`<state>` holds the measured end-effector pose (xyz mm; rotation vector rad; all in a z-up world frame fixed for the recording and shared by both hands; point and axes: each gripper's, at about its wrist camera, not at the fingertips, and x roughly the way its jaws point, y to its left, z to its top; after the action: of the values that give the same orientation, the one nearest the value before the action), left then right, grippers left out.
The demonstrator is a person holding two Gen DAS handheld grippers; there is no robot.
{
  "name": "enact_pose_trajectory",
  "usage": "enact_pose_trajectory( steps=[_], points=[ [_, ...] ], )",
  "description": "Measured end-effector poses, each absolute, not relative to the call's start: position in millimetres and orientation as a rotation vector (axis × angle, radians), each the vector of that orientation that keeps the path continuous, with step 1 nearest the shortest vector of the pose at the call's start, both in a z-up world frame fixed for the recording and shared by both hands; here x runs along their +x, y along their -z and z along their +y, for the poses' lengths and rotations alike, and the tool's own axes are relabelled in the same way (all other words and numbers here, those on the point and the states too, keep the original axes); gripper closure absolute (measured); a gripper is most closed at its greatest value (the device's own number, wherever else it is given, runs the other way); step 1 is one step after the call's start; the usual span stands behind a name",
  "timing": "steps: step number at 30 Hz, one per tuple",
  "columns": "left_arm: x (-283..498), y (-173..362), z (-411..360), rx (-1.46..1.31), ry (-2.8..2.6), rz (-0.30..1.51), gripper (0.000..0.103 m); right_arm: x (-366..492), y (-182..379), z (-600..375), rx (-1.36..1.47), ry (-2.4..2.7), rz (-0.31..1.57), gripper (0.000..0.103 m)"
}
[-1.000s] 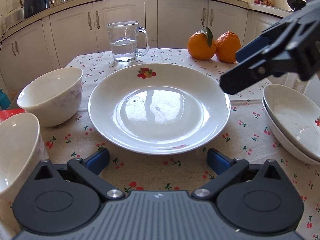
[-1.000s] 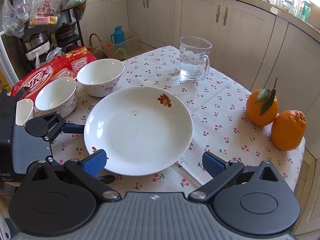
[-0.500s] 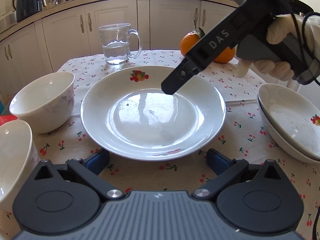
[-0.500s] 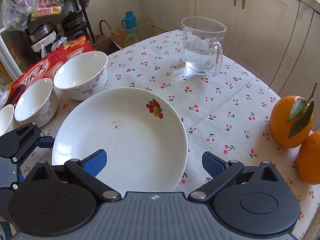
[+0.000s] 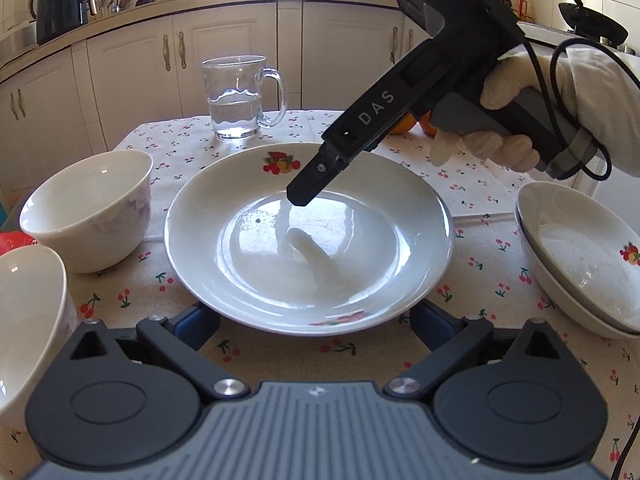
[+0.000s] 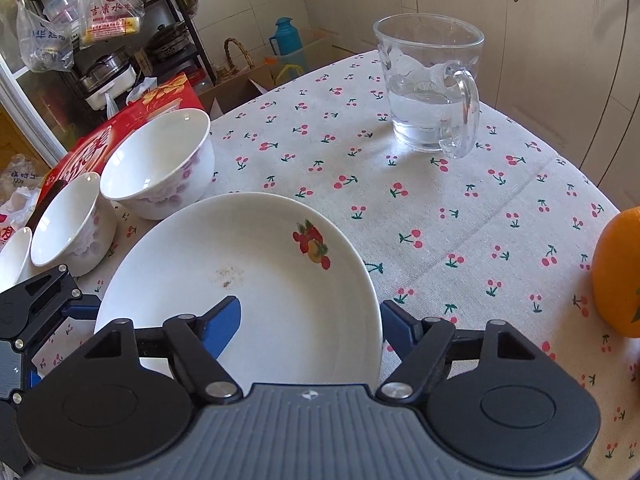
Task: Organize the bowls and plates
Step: 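Move the right tool to another white plate and grasp its rim, then lift the fruit-decal plate with the right tool and carry it toward the stacked plates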
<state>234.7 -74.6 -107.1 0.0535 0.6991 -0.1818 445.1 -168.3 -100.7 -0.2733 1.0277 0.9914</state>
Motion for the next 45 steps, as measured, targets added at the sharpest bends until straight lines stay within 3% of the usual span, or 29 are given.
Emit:
enact_pose_trajectory(
  steps=[13, 45],
  points=[
    [236.1, 107.7, -73.0, 0.073, 0.178, 0.695, 0.007, 455.3, 101.9, -166.8, -0.212, -1.036, 1.036, 0.033],
    [175.6, 67.5, -77.0, 0.134, 0.282, 0.687, 0.007, 383.3, 67.1, -197.3, -0.136, -0.984, 1.019, 0.033]
  ],
)
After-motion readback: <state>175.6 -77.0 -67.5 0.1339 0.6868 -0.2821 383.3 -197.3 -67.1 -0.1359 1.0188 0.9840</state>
